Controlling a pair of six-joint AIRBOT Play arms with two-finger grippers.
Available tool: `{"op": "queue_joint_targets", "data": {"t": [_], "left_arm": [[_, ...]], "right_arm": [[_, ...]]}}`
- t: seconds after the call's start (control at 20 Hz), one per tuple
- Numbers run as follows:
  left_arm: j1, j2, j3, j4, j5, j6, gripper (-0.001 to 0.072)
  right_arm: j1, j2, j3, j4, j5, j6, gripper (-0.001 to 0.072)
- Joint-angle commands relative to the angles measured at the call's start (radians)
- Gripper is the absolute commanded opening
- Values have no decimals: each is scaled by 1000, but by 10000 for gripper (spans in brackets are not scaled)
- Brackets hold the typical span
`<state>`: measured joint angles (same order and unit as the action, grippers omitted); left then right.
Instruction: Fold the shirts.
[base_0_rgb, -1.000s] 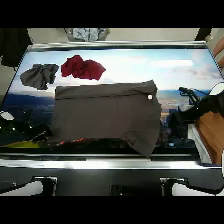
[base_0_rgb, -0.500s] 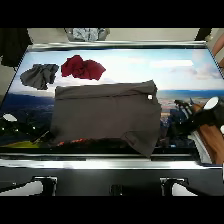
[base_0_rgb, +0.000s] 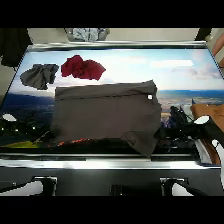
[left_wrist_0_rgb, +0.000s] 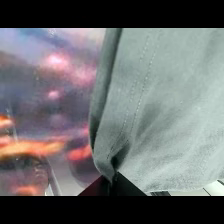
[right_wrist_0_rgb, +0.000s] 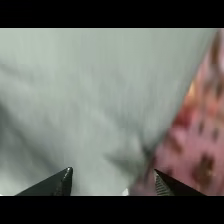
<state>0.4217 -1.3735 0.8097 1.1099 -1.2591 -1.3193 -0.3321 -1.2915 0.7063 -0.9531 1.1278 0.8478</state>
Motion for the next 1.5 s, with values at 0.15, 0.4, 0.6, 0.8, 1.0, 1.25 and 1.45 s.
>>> {"op": "queue_joint_targets", "data": {"t": [0.15, 0.4, 0.6, 0.8, 1.0, 1.25, 1.45], "left_arm": [[1, 1, 1, -2, 1, 14, 37], [-2, 44, 183, -1, -21, 51, 34], [-25, 233, 642, -7, -26, -37, 34], [-31, 401, 1129, 64, 26, -121, 34], [-31, 528, 1298, 141, 42, -185, 33], [-39, 577, 1287, 151, 39, -185, 33], [-83, 566, 1184, 152, 11, -169, 33]], "right_arm": [[1, -72, -11, 109, -88, -7, 63], [-2, 8, 207, 76, 66, -126, 51], [-2, 192, 742, -43, 133, -140, 50], [-2, 359, 1257, -274, 54, -114, 51], [-2, 483, 1405, -398, 62, -56, 50], [-2, 519, 1404, -409, 169, -13, 50], [-2, 466, 1404, -393, 326, -1, 50]]}}
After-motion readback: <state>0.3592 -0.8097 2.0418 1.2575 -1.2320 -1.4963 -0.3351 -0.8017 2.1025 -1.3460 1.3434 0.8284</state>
